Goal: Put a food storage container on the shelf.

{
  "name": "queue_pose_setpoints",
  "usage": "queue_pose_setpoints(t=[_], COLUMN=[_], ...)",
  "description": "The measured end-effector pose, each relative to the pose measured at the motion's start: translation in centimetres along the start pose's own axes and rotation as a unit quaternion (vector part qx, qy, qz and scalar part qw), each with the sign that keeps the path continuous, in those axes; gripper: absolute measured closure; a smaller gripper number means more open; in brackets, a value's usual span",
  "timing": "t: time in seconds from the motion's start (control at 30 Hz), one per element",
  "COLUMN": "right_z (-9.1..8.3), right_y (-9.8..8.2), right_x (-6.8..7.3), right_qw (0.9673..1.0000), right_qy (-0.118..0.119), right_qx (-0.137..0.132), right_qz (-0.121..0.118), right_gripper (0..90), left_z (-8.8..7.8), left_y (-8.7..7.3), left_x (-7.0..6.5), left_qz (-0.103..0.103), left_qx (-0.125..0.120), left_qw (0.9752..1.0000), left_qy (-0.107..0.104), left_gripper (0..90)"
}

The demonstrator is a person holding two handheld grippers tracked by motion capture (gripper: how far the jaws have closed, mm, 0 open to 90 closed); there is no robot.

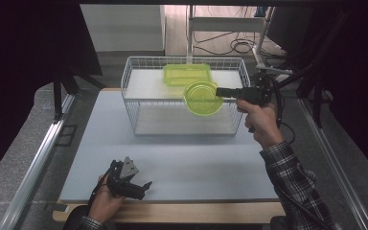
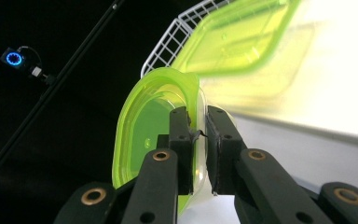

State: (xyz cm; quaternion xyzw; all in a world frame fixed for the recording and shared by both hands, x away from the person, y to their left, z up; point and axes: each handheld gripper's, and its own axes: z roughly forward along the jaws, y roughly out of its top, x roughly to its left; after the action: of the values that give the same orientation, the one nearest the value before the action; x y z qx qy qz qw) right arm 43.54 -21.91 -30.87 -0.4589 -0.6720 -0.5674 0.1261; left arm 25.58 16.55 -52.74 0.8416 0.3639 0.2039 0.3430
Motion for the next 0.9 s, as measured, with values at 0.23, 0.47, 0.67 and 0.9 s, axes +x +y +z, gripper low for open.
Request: queue_pose_setpoints(t=[0.23,0.47,0.67,0.9], right_z=[0.7,1.6,2.5,4.1], right_y=[2.0,3.7,5.0,6.2], right_x=[1.0,1.5,1.8,1.9], right_qw=[0.9998,0.9991,0.9984,0.9971], right_qy=[-0.009,-0.022,-0.03,-0.05], right_qx=[-0.018,-0.034,-0.046,-0.057], right_qz=[-0.009,-0.013,-0.01,-0.01], right_gripper=[81.5,81.5,81.5,81.5], left_z=[-0.1,-0.1,-0.1,-0.2], left_y=[0.0,0.0,0.0,-0.1], left_x=[0.0,0.1,0.1,0.1], left_qz=[0.0,-0.004,-0.004,-0.004], left_qx=[0.001,-0.002,-0.002,-0.001], left_qw=[1.0,1.0,1.0,1.0], left_qy=[0.0,0.0,0.0,-0.001], left_gripper=[0.4,0.4,0.4,0.4])
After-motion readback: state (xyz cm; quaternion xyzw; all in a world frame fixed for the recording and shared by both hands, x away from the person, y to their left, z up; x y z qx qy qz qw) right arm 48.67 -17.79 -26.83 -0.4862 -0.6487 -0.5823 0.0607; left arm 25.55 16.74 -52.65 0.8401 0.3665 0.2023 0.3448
